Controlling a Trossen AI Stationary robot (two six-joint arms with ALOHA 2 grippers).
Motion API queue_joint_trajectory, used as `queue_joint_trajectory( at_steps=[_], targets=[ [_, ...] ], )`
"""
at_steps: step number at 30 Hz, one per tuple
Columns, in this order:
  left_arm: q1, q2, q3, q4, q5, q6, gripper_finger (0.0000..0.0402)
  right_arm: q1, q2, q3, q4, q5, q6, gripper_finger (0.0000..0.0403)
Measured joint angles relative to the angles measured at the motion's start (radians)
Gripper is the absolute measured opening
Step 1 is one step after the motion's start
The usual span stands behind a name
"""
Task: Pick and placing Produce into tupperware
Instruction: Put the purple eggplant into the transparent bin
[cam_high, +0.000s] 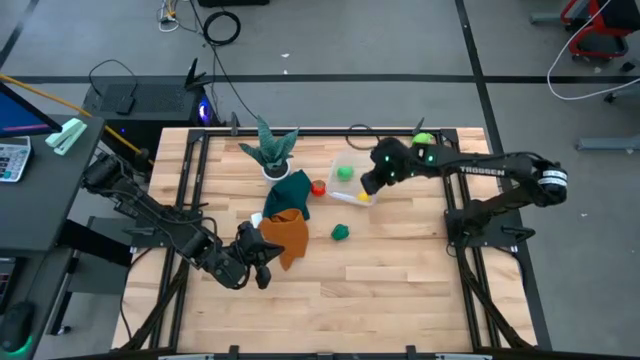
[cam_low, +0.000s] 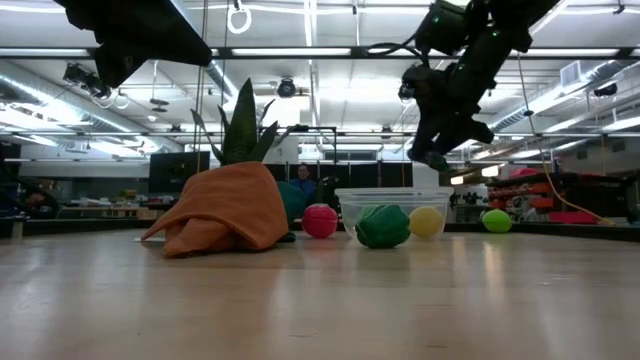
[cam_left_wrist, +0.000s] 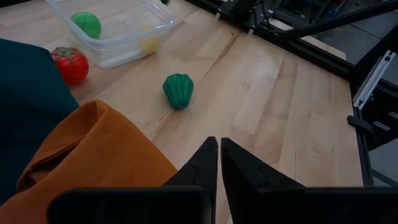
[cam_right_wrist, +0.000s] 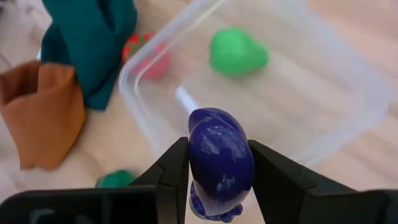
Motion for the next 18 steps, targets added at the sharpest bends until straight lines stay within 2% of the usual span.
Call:
queue_joint_trajectory(
  at_steps=[4,9,14,18],
  targets=[
    [0.001,0.0,0.0,0.0,0.0,0.0,0.0016,-0.058,0.023,0.014,0.018,-0.032,-0.054,0.011],
    [0.001,0.0,0.0,0.0,0.0,-0.004,0.0012,-0.088,0.133,0.06,0.013,-0.061,-0.112,0.011],
    [0.001,0.0,0.0,0.0,0.0,-0.031,0.0022,-0.099,0.27,0.173,-0.011,-0.055,-0.147,0.011],
    [0.001,0.0,0.0,0.0,0.0,-0.033,0.0027,-0.11,0.379,0.293,-0.108,-0.016,-0.186,0.011]
  ],
)
